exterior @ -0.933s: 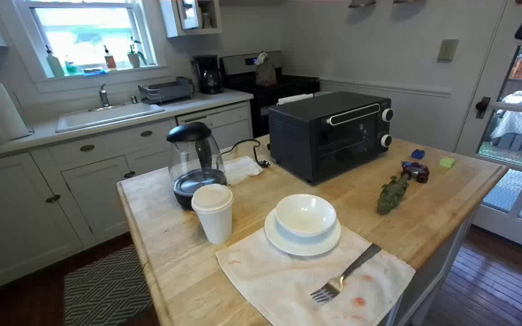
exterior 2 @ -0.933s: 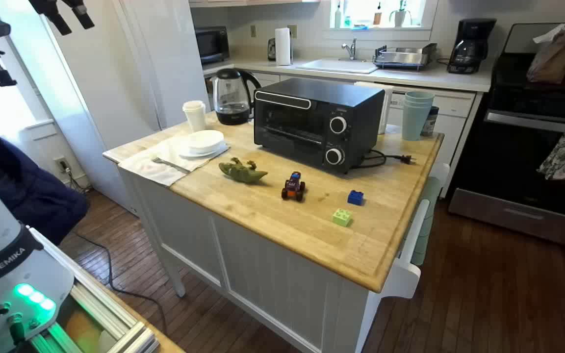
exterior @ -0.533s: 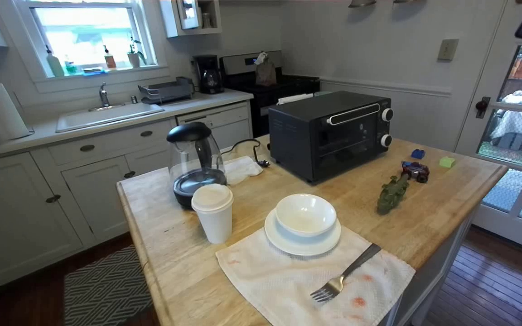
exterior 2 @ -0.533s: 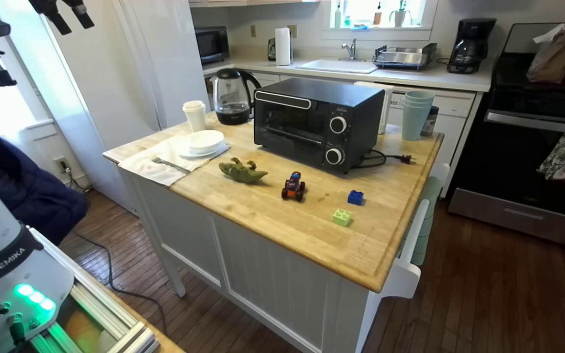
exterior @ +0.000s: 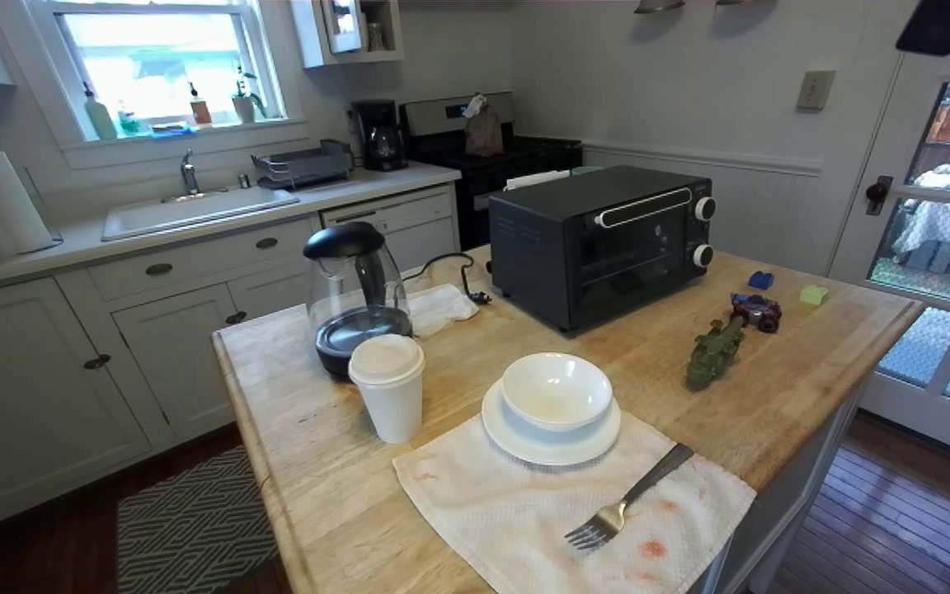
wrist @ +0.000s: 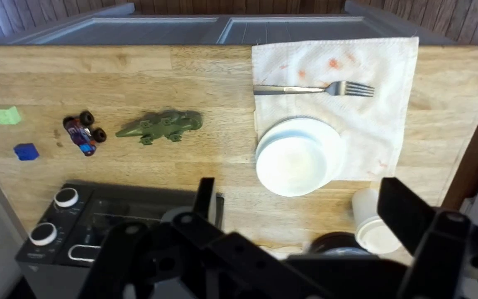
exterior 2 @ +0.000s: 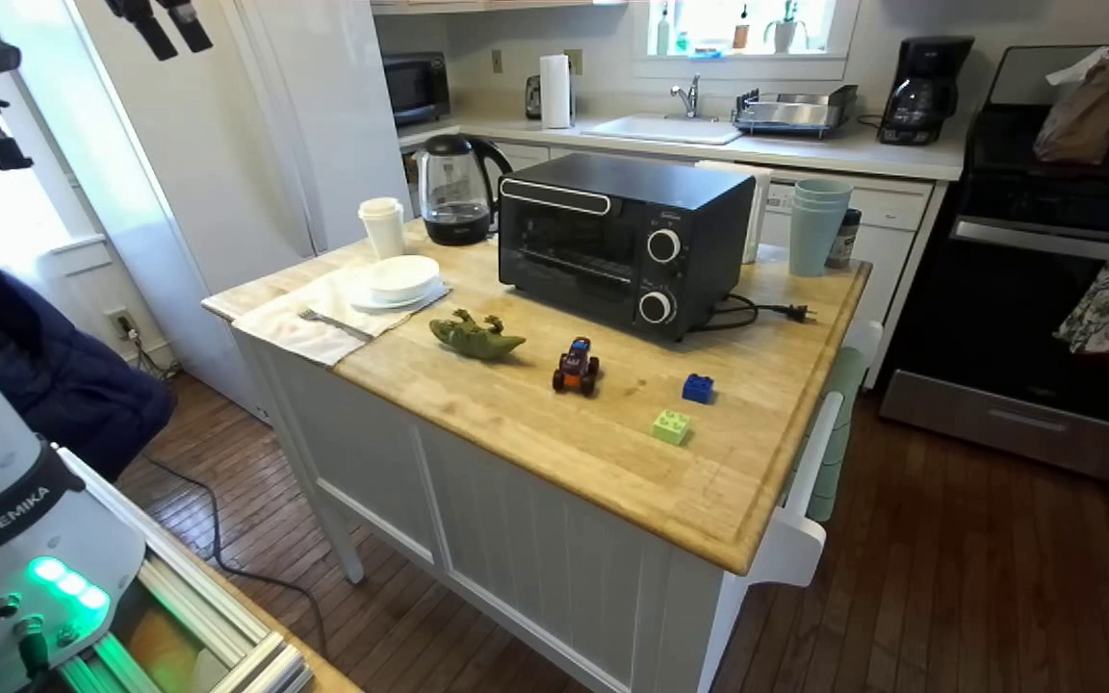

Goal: Place the toy animal upright

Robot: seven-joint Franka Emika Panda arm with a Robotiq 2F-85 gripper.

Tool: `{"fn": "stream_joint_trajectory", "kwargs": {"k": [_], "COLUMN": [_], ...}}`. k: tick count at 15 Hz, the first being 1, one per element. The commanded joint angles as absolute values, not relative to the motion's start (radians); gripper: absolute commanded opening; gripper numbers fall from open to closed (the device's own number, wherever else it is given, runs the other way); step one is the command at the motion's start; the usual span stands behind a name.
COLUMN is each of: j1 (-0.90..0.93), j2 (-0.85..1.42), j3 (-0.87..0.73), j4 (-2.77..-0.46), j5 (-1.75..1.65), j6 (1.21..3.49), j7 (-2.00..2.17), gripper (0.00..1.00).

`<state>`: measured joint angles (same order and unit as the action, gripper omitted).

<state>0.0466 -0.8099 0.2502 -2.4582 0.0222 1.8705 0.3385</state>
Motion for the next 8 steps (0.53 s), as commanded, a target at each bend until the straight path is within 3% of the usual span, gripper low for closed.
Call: {"fn": "stream_joint_trajectory", "kwargs": {"k": [1, 8], "j1": [-0.040, -0.196], "j2": [-0.826, -0.763], "j3": [0.172, 0.067], "j4": [-2.479, -2.530], "j5": [0.013, 0.049], "j6": [1.876, 1.935], "j7": [0.392, 0.514], "gripper": [1.00, 1.00]}}
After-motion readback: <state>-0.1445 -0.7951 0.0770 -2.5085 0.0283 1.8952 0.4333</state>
